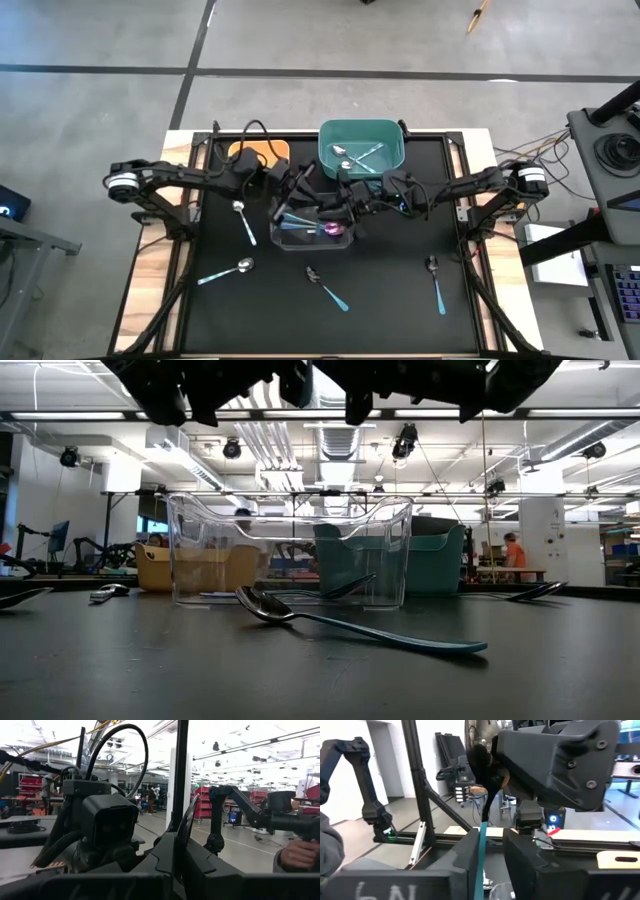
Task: Sort silverware by color (type)
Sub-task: Put the blue spoon into the yellow bin
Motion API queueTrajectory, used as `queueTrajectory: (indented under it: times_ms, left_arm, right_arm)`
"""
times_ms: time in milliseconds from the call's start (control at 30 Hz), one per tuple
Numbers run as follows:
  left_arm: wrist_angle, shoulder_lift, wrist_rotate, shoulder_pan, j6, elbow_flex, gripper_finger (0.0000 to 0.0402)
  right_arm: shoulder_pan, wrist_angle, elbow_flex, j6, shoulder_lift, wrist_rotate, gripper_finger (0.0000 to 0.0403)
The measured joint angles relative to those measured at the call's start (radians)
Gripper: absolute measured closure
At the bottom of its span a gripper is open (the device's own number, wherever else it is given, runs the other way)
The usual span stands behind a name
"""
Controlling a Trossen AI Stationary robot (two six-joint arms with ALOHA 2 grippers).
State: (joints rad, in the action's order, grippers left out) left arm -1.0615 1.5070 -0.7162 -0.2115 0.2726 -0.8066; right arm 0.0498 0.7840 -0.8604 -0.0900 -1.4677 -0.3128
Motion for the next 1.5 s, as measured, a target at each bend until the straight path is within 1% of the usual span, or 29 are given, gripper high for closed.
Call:
queueTrajectory:
  times_ms: [233,433,600,767,1000,1133,1233,1333,1400,1500]
  left_arm:
    - [0.007,-0.026,-0.006,-0.043,0.038,0.022,0.0401]
    - [0.05,-0.062,-0.002,-0.088,0.071,0.038,0.0402]
    - [0.167,-0.104,-0.002,-0.137,0.07,0.038,0.0402]
    - [0.392,-0.179,0.006,-0.223,0.03,0.038,0.0401]
    - [0.774,-0.293,0.175,-0.391,-0.127,0.038,0.0401]
    - [0.911,-0.345,0.296,-0.504,-0.129,0.038,0.0401]
    - [0.941,-0.369,0.391,-0.566,-0.112,0.038,0.0401]
    - [0.916,-0.383,0.469,-0.591,-0.1,0.042,0.0401]
    - [0.88,-0.384,0.503,-0.596,-0.106,0.043,0.0401]
    - [0.843,-0.384,0.525,-0.601,-0.128,0.044,0.0401]
  right_arm:
    - [0.041,-0.021,0.0,-0.032,0.002,0.011,0.0284]
    - [0.079,-0.028,0.0,-0.054,0.002,0.007,0.028]
    - [0.116,-0.047,0.0,-0.061,0.009,0.008,0.028]
    - [0.149,-0.101,0.0,-0.066,0.018,0.056,0.028]
    - [0.2,-0.117,0.0,-0.02,0.021,0.063,0.028]
    - [0.239,-0.118,0.0,-0.013,0.021,0.063,0.028]
    - [0.28,-0.117,0.0,-0.001,0.021,0.064,0.028]
    - [0.321,-0.118,0.0,0.022,0.021,0.073,0.028]
    - [0.35,-0.117,0.0,0.038,0.021,0.08,0.028]
    - [0.399,-0.125,-0.016,0.038,0.021,0.08,0.028]
